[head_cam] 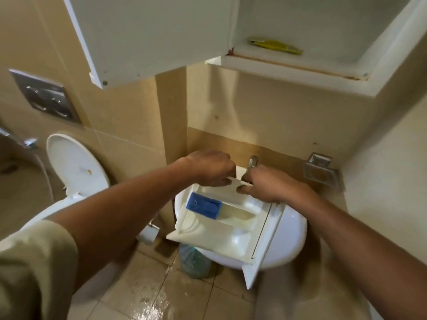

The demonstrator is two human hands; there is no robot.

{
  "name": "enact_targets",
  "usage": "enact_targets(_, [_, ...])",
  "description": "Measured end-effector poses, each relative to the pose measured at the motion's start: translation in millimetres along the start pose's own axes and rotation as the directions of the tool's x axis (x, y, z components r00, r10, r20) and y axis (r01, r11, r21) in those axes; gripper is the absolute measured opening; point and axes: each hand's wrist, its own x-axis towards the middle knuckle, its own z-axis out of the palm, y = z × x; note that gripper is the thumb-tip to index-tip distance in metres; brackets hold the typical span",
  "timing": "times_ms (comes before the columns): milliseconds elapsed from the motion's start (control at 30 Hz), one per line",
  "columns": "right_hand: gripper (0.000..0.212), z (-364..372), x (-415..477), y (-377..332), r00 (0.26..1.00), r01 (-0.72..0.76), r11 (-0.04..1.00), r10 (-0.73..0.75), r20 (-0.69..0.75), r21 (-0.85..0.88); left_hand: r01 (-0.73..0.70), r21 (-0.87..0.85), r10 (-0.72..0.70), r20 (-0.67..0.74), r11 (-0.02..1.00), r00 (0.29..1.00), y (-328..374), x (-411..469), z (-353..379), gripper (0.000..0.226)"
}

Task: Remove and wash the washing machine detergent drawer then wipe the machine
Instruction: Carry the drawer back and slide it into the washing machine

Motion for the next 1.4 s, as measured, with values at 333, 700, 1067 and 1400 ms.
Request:
enact_targets(333, [0.044,61.8,40.0,14.3,0.992,-0.041,0.97,0.011,0.124,0.24,0.497,-0.674,-0.837,-0.413,0.546,0.36,61.6,-97.3,94.0,0.05])
enact_targets(700, [0.04,131.0,-21.3,-126.3,0.956,-0.146,0.822,-0.026,0.292,0.551,0.001,-0.832,-0.722,0.482,-0.555,0.496,106.9,-264.4,170.7,0.041])
enact_targets(1067, [0.046,211.6,-89.8,-395.9,0.918,-0.032,0.818,-0.203,0.342,0.574,-0.151,-0.761,-0.773,0.603,-0.631,0.196,139.5,-538.2,229.7,0.027])
enact_targets(1400, [0.052,245.3,-107.4,-615.6,0.777,0.201,0.782,-0.494,0.39,0.59,-0.404,-0.697,-0.723,0.681,-0.593,-0.113,153.3,-726.3,272.4,0.027])
